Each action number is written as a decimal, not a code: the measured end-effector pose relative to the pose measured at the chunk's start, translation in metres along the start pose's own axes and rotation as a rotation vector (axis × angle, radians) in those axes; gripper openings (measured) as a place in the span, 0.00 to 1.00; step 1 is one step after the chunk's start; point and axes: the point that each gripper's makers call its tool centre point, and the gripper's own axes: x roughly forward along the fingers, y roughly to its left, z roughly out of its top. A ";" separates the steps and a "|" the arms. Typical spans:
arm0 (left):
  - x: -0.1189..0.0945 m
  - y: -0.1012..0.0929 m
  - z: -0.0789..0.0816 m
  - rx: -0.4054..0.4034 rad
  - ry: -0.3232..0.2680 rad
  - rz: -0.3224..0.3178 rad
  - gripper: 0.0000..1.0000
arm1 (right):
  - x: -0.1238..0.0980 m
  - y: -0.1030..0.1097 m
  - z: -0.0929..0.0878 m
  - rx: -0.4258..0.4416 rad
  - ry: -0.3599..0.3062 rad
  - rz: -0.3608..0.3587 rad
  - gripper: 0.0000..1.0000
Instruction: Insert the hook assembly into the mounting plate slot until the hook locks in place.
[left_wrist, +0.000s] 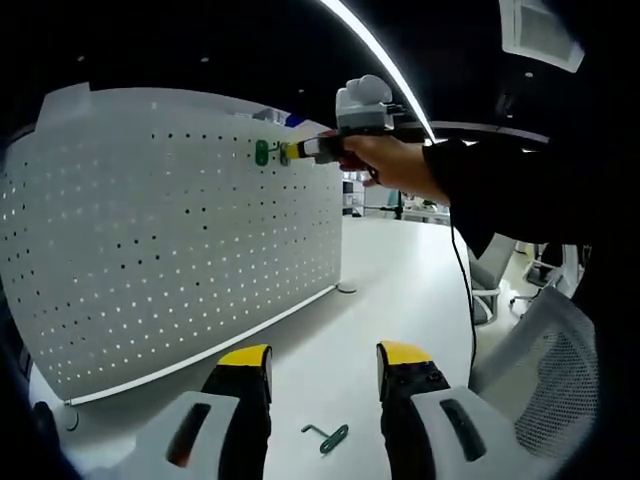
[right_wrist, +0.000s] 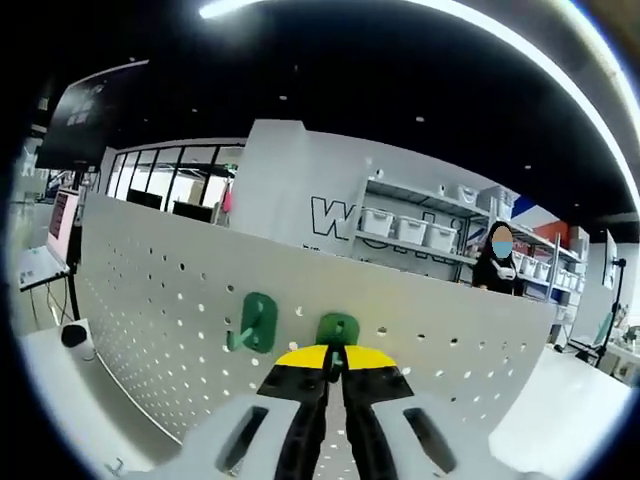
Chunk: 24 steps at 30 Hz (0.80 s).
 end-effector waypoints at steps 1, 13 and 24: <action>0.000 0.000 0.000 0.001 -0.001 0.000 0.44 | -0.001 0.000 -0.003 0.003 0.006 -0.001 0.03; 0.001 -0.005 0.000 0.017 0.004 -0.013 0.44 | -0.043 -0.007 -0.045 0.080 0.050 0.000 0.09; 0.001 -0.007 0.001 0.030 0.005 -0.014 0.43 | -0.098 0.016 -0.065 0.134 0.061 0.065 0.11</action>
